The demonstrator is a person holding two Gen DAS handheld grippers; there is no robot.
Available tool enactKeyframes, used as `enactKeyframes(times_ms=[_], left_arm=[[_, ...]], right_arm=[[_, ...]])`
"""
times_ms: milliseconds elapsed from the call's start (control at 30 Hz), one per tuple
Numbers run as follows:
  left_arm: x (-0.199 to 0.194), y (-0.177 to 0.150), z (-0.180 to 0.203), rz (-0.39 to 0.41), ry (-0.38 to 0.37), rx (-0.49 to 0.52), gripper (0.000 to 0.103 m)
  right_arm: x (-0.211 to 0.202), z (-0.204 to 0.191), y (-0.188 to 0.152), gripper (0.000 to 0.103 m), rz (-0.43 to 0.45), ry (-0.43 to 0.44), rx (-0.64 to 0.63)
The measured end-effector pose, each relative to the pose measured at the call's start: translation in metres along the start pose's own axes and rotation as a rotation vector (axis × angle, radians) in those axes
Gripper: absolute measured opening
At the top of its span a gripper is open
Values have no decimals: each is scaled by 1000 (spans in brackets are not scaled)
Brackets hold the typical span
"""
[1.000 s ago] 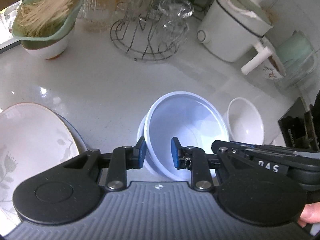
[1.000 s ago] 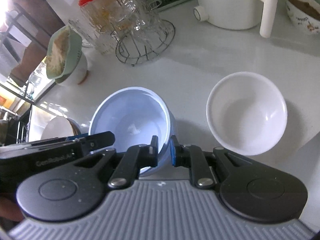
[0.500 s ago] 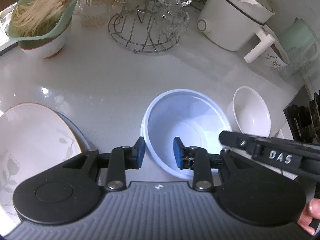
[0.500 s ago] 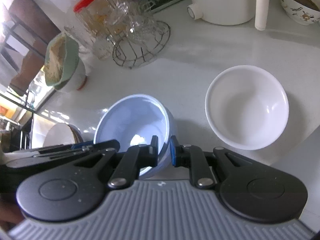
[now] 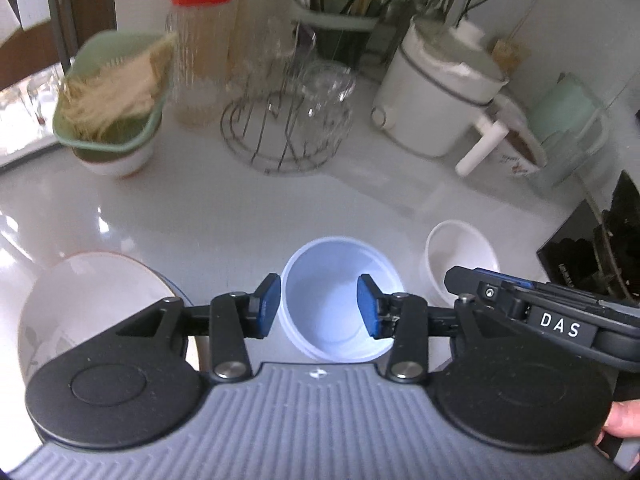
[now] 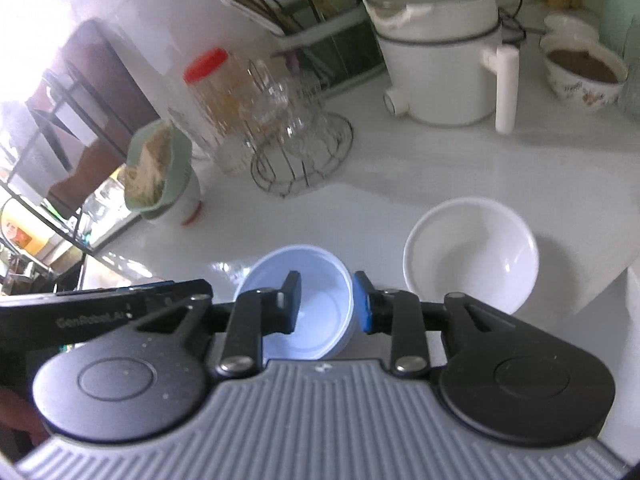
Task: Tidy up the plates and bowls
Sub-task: 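Move both open grippers toward the white ceramic bowl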
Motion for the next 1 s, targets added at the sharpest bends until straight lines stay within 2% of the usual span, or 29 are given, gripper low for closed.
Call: enactKeyframes(times_ms=[267, 633, 867, 1000], left_arm=[[-45, 6, 23, 100, -36, 25, 48], [-89, -3, 31, 199, -37, 42, 48], [-108, -9, 42, 236, -49, 85, 48], [-106, -12, 45, 224, -63, 96, 48]], right_arm=[[-39, -9, 13, 32, 119, 9, -46], [-81, -8, 21, 32, 240, 17, -80], [-98, -12, 15, 32, 287, 5, -102], [-103, -6, 12, 32, 298, -18, -90]])
Point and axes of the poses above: each gripper's, at about its wrist camera, not at the fingertips, and x roughly the way its jaws point, z to its right, y to its top, the point moved 8 cm from there along x, roughly the way its jaws point, and after that the axes turned 6 degrees about -y, right-handed, at the moved point
